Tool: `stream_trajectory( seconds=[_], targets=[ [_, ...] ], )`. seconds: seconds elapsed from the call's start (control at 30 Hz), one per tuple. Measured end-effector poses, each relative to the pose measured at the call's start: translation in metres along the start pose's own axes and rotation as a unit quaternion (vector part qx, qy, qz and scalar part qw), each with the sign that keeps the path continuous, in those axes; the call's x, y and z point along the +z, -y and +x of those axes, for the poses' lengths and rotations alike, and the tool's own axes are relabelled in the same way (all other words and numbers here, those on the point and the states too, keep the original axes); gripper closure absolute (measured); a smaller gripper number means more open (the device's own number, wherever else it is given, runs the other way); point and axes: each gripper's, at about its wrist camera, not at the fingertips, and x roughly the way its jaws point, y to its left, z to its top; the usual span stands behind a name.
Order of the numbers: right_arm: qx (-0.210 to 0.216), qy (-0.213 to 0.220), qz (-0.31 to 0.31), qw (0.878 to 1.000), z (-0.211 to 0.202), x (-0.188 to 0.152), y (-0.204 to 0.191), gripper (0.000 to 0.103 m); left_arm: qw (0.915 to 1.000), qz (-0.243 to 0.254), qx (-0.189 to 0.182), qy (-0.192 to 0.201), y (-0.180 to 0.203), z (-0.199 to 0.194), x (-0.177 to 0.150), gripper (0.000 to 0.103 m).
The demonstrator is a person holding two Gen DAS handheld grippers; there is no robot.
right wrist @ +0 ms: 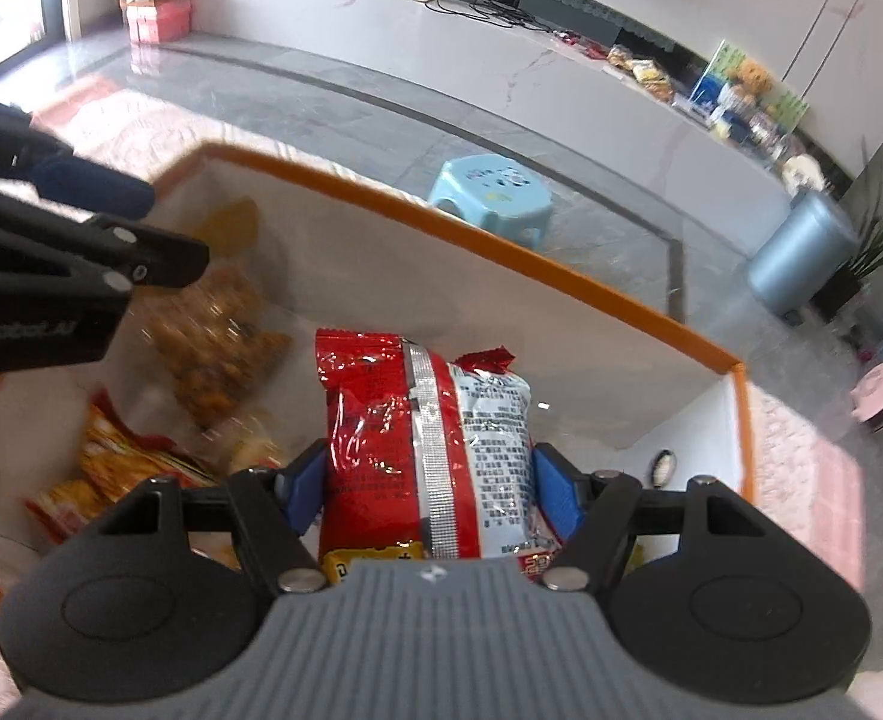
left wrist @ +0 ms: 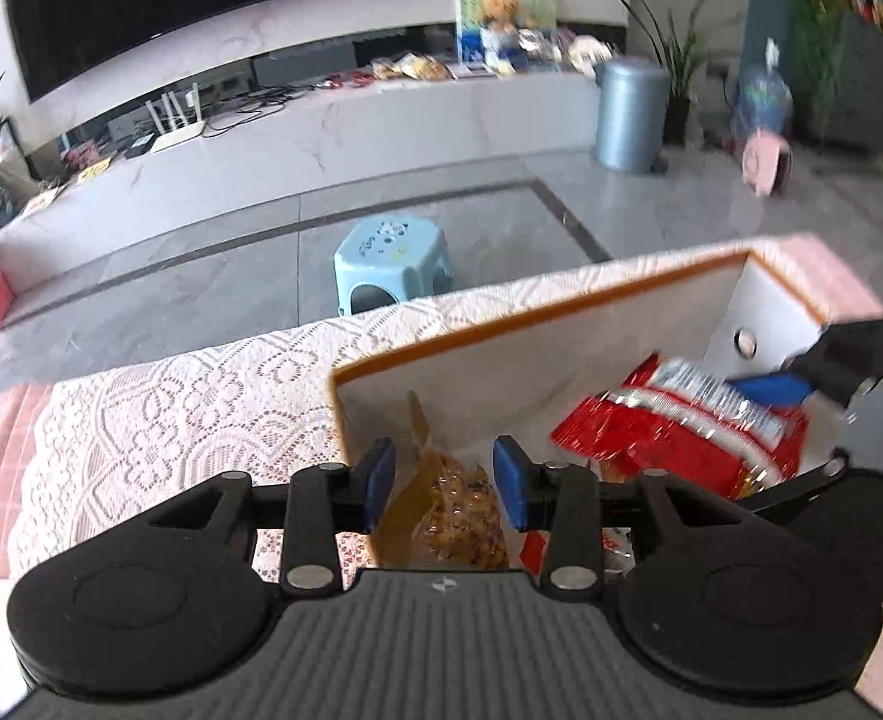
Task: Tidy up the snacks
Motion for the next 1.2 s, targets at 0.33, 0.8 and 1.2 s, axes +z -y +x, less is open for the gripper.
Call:
stream_trajectory(
  seconds=[0.33,0.8,1.2],
  targets=[
    [0.043,-0.018,0.034,0.998,0.019,0.026,-0.020,0.034,0.9986,-0.049,-0.013,0.016,-0.027,-0.015,-0.008,0.058],
    [0.058,-0.107,0.117,0.986,0.078,0.041,-0.025,0.033,0.9966,-0.076,-0.031,0.004,-0.037,-0.006,-0.024,0.058],
    [0.045,-0.054,0.106,0.992,0.015,0.034,-0.017,0.012,0.9969,-0.067,-0.040,0.013,-0.022,-0.038,-0.032,0.035]
  ],
)
